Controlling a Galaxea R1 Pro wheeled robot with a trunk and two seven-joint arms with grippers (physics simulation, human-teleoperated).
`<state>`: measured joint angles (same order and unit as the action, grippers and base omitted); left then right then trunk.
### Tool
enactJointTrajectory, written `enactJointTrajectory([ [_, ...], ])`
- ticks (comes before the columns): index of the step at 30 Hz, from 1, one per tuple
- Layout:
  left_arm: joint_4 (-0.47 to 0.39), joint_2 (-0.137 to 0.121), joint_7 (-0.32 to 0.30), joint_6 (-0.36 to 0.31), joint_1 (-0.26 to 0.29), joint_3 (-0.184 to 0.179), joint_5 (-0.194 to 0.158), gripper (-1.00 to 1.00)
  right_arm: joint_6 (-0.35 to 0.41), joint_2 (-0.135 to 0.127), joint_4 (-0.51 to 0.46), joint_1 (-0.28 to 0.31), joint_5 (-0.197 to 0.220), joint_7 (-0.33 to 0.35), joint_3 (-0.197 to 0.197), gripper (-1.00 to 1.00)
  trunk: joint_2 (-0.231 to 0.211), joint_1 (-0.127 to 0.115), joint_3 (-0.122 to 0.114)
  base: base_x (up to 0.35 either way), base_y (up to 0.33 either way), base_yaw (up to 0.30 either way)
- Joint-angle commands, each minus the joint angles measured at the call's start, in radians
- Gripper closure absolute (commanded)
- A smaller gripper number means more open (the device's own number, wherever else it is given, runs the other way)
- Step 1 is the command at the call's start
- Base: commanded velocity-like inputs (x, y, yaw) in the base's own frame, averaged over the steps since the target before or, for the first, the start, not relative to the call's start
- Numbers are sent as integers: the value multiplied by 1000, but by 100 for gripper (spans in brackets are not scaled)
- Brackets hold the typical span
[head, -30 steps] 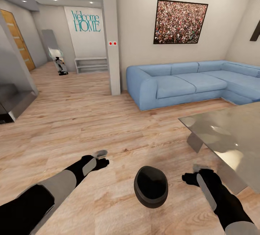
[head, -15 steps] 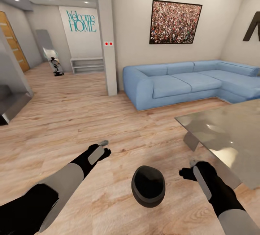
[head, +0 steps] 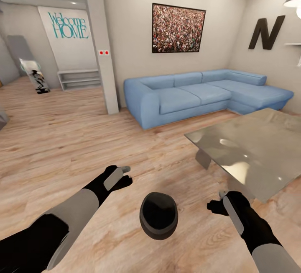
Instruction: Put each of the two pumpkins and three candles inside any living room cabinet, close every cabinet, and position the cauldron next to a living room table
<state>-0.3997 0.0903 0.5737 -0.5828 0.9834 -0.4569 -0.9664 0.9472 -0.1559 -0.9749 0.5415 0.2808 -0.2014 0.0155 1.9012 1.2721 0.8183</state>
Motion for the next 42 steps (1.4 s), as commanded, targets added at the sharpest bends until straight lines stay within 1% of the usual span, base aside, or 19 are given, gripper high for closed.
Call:
enactJointTrajectory([
  [1,0,1,0,-1,0,0,0,-100,0,0,3,0,0,0,0,-100,0,0,-1,0,192,-287],
  [11,7,-3,0,-3,0,0,0,-100,-1,1,20,0,2,2,0,-100,0,0,-8,0,281,-287],
  [14,8,-4,-1,-3,0,0,0,-100,-1,1,24,0,22,3,0,-100,0,0,-10,0,298,-287],
  [17,8,-5,-1,-3,0,0,0,-100,-2,1,47,0,57,2,1,-100,0,0,-12,0,299,-287],
  [22,8,-1,-1,-3,0,0,-1,-100,-4,1,69,0,73,2,1,-100,0,0,-15,0,299,-287],
  [32,11,-1,-2,-4,0,0,-1,-100,-4,1,71,0,75,0,1,-100,0,0,-23,0,301,-287],
  [37,31,2,-2,-6,-1,-1,0,-100,-5,1,71,0,74,0,1,-100,0,0,-26,0,321,-287],
  [38,36,8,-2,-11,-1,-2,0,-100,-7,1,71,0,73,1,1,-100,0,0,-27,0,324,-287],
  [39,39,16,-3,-47,-2,-2,0,-100,-34,1,70,0,73,2,1,-100,0,0,-27,0,325,-287],
  [42,39,20,-3,-55,-3,-2,0,-100,-43,2,71,0,73,3,1,-100,0,0,-30,63,325,-287],
])
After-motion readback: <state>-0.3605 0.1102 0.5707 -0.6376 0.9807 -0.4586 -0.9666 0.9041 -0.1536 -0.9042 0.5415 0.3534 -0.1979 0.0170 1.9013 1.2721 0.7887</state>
